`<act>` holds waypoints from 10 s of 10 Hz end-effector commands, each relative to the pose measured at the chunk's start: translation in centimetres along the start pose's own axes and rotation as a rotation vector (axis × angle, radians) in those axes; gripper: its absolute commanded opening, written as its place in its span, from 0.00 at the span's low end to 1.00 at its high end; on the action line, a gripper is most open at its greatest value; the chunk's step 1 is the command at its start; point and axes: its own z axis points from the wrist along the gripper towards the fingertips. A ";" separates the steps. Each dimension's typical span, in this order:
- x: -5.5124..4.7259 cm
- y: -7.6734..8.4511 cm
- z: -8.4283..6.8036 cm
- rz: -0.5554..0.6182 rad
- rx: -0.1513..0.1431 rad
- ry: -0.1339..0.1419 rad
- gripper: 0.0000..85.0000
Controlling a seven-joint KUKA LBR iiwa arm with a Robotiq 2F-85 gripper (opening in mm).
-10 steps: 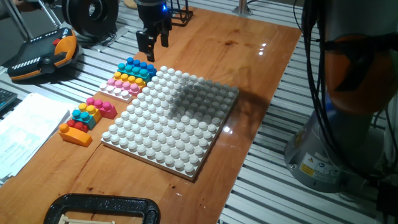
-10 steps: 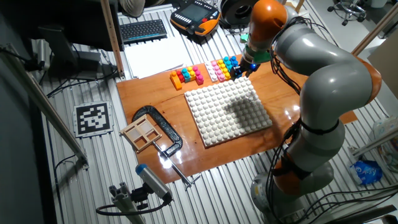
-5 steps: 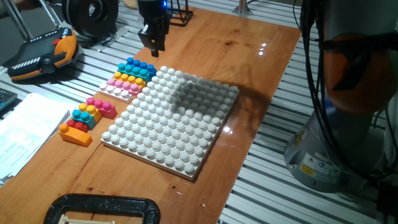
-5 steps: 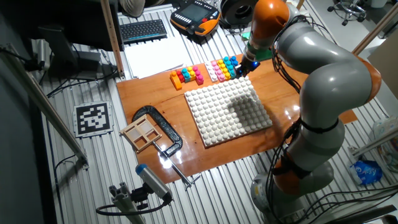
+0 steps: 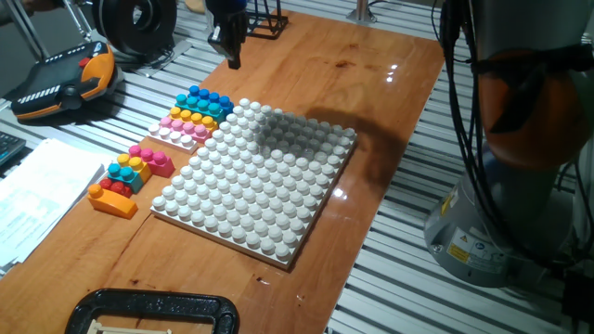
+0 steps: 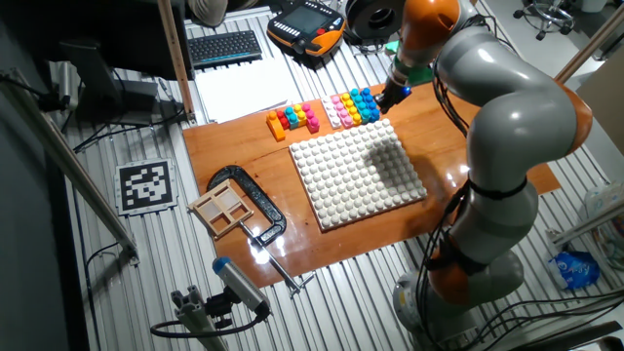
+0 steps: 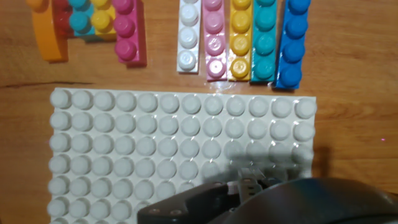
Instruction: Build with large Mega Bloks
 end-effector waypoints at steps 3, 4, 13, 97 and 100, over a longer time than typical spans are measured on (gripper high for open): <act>-1.5 -1.6 0.1 0.021 -0.021 0.014 0.00; -1.7 -1.6 0.0 0.044 -0.007 0.018 0.00; -2.4 0.0 -0.1 0.179 0.037 0.040 0.00; -14.1 -8.2 15.4 0.144 0.012 -0.069 0.00; -13.8 -7.9 13.2 0.172 -0.008 -0.081 0.00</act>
